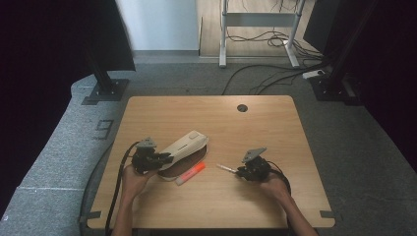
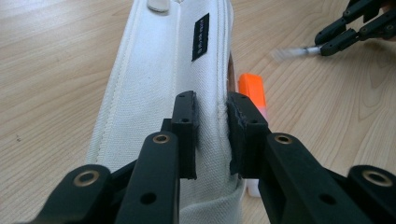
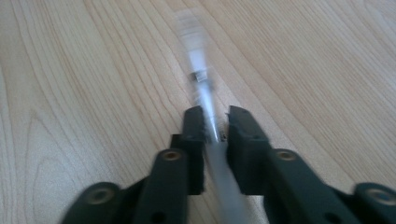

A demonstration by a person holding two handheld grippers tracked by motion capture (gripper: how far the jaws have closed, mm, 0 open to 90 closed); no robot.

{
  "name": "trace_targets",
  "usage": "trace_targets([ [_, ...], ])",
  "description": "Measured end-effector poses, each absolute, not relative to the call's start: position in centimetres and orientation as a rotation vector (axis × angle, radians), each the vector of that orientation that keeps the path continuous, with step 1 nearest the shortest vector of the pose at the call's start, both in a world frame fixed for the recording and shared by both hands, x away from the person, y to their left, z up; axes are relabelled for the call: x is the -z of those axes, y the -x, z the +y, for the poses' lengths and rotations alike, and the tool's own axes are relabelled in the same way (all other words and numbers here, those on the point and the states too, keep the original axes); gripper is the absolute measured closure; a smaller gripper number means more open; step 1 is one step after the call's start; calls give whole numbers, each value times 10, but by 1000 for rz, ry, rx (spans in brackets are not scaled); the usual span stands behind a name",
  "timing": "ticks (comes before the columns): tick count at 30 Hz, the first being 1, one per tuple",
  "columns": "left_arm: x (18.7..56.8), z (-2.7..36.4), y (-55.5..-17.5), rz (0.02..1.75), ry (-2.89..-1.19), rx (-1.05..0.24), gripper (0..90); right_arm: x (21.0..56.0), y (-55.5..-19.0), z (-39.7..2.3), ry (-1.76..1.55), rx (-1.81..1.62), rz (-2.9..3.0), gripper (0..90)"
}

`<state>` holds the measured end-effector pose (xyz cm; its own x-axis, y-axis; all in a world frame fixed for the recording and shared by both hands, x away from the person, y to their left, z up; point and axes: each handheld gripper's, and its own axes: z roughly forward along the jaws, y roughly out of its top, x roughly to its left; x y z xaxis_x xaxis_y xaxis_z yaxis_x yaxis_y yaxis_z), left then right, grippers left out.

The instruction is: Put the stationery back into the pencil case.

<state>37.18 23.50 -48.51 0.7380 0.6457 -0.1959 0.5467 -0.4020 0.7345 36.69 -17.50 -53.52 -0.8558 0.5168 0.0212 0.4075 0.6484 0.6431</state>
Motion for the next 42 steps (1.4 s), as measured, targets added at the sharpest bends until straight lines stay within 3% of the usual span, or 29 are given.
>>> trace_targets([
  [20, 483, 237, -371, 927, -2044, -193, 776, 518, -364, -170, -806, -1071, 2662, 782],
  [42, 479, 239, -370, 920, -2003, -212, 780, 496, -393, -113, -732, -1091, 2716, 782],
])
